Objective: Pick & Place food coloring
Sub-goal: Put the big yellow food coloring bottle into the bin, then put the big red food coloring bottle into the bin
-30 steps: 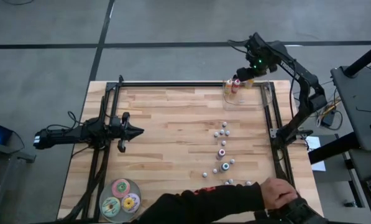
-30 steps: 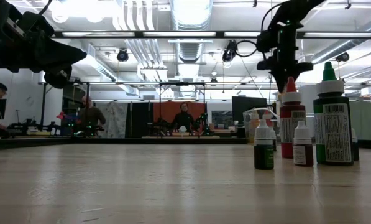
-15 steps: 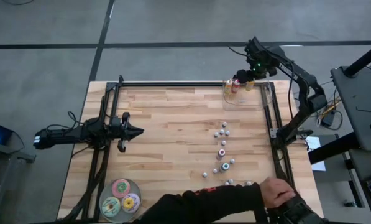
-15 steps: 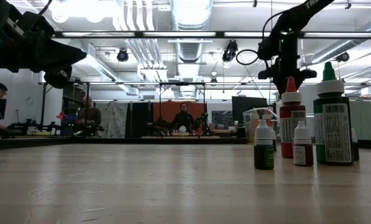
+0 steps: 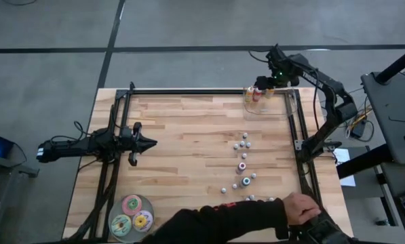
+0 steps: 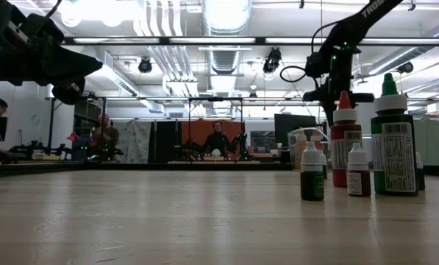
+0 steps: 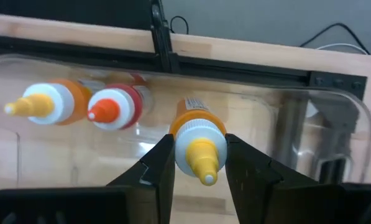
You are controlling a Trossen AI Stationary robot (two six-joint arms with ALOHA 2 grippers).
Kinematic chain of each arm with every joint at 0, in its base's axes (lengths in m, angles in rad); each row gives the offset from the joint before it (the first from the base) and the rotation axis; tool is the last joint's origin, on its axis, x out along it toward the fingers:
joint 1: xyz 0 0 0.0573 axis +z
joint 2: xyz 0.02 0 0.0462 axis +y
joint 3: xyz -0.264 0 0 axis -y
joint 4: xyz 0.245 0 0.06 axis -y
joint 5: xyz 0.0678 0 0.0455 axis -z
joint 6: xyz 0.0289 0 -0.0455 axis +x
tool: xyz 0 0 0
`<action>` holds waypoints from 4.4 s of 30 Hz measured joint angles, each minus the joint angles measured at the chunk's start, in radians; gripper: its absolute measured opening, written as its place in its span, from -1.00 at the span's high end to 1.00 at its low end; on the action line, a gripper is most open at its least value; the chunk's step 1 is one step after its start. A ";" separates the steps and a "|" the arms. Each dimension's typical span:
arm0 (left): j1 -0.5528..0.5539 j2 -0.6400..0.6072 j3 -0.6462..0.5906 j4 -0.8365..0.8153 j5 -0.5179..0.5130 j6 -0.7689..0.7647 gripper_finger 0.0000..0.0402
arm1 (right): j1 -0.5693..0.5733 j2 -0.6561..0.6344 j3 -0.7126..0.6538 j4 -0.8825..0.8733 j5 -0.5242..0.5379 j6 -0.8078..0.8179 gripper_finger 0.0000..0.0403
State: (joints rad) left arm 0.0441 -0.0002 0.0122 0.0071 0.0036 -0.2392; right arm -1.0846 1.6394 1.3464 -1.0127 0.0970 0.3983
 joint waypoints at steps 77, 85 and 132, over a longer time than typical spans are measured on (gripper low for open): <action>0.000 0.000 0.000 0.000 0.000 0.000 1.00 | 0.000 -0.077 -0.059 0.088 -0.078 -0.006 0.24; 0.000 0.000 0.000 0.000 0.000 0.000 1.00 | 0.050 -0.191 -0.059 0.043 -0.078 -0.088 0.23; 0.000 0.000 0.000 0.000 0.000 0.000 1.00 | 0.883 -0.565 -0.249 0.058 -0.289 -0.370 0.16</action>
State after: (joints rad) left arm 0.0441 -0.0002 0.0124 0.0067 0.0032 -0.2394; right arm -0.2018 1.0744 1.0977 -0.9549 -0.1921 0.0285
